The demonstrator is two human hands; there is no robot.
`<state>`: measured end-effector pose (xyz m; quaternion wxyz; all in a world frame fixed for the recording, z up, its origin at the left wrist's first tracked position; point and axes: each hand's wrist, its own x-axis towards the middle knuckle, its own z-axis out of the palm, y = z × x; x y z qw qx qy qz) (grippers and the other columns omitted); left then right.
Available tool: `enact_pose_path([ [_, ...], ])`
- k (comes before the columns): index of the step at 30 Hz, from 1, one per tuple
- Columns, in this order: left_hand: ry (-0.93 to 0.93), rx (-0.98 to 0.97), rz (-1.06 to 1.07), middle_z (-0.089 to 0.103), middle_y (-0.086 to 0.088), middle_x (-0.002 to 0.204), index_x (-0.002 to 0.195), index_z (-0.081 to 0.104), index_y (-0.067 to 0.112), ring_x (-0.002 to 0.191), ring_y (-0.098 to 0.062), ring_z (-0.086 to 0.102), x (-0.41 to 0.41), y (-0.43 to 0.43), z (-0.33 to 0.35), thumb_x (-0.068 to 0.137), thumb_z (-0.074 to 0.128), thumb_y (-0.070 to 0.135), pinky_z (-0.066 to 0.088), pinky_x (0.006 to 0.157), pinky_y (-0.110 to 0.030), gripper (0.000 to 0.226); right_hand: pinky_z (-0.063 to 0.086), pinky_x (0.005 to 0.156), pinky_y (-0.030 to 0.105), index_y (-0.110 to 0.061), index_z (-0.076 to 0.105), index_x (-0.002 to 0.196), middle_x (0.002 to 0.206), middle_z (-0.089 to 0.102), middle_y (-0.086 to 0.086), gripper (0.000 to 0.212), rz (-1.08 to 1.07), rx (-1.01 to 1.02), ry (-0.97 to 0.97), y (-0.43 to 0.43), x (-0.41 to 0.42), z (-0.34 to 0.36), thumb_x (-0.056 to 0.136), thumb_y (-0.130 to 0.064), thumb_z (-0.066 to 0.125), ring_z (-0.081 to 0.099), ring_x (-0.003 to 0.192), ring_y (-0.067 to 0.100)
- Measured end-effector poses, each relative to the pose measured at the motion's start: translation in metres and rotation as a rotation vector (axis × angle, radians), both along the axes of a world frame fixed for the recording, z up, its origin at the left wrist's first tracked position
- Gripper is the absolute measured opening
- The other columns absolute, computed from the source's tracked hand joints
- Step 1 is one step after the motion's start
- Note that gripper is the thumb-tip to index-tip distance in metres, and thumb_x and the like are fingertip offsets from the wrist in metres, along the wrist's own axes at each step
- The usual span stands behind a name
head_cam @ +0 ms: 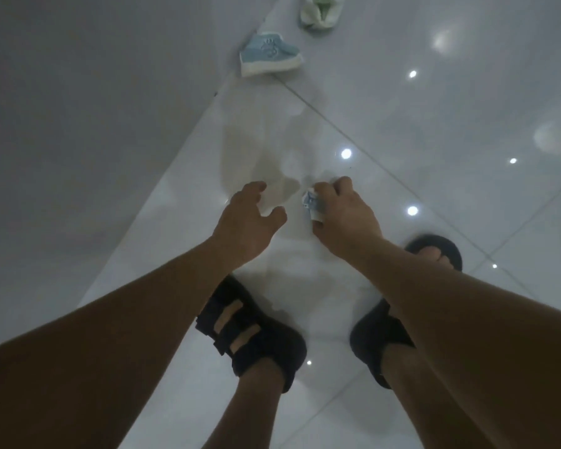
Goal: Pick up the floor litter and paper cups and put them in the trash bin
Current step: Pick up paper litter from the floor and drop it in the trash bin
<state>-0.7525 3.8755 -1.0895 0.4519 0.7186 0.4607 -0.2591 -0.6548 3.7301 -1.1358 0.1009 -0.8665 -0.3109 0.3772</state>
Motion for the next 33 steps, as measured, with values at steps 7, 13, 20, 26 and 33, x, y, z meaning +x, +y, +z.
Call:
enact_pose_path([
  [7, -0.128, -0.276, 0.162, 0.062, 0.002, 0.114, 0.123, 0.054, 0.025, 0.102, -0.016, 0.062, 0.026, -0.007, 0.036, 0.086, 0.067, 0.032, 0.051, 0.091, -0.036, 0.040, 0.041, 0.070, 0.022, -0.018, 0.045, 0.131, 0.116, 0.057, 0.008, 0.072, 0.050, 0.330, 0.074, 0.013, 0.002, 0.061, 0.072, -0.029, 0.083, 0.065, 0.088, 0.025],
  [13, -0.159, -0.119, 0.109, 0.063, 0.003, 0.102, 0.108, 0.054, 0.023, 0.090, -0.012, 0.061, 0.040, 0.013, 0.060, 0.093, 0.059, 0.027, 0.049, 0.078, -0.021, 0.017, 0.051, 0.088, 0.038, -0.009, 0.047, 0.139, 0.131, 0.054, 0.011, 0.084, 0.216, 0.351, 0.062, 0.029, 0.040, 0.089, 0.071, -0.046, 0.082, 0.055, 0.113, 0.027],
  [20, -0.105, 0.041, 0.111, 0.058, 0.008, 0.094, 0.112, 0.053, 0.022, 0.090, -0.021, 0.061, 0.021, 0.055, 0.031, 0.091, 0.060, 0.022, 0.055, 0.082, -0.042, 0.022, 0.038, 0.104, 0.046, -0.022, 0.025, 0.151, 0.158, 0.017, 0.010, 0.081, 0.340, 0.167, -0.177, 0.128, 0.123, 0.041, 0.083, -0.035, 0.067, 0.016, 0.143, 0.030],
  [26, -0.105, 0.094, 0.049, 0.057, 0.014, 0.091, 0.111, 0.052, 0.027, 0.083, -0.012, 0.062, 0.016, 0.072, 0.010, 0.089, 0.063, 0.023, 0.058, 0.076, -0.044, 0.025, 0.042, 0.084, 0.041, -0.027, 0.038, 0.142, 0.144, 0.032, 0.010, 0.060, 0.345, 0.111, -0.251, 0.179, 0.114, -0.008, 0.087, -0.023, 0.060, 0.032, 0.130, 0.033],
  [33, -0.059, 0.100, -0.018, 0.057, 0.001, 0.096, 0.112, 0.052, 0.022, 0.082, -0.019, 0.061, 0.039, 0.065, 0.034, 0.088, 0.064, 0.022, 0.057, 0.074, -0.041, 0.026, 0.041, 0.074, 0.036, -0.017, 0.049, 0.129, 0.124, 0.045, 0.014, 0.050, 0.306, 0.122, -0.177, 0.093, 0.084, 0.012, 0.081, -0.024, 0.064, 0.043, 0.110, 0.032],
])
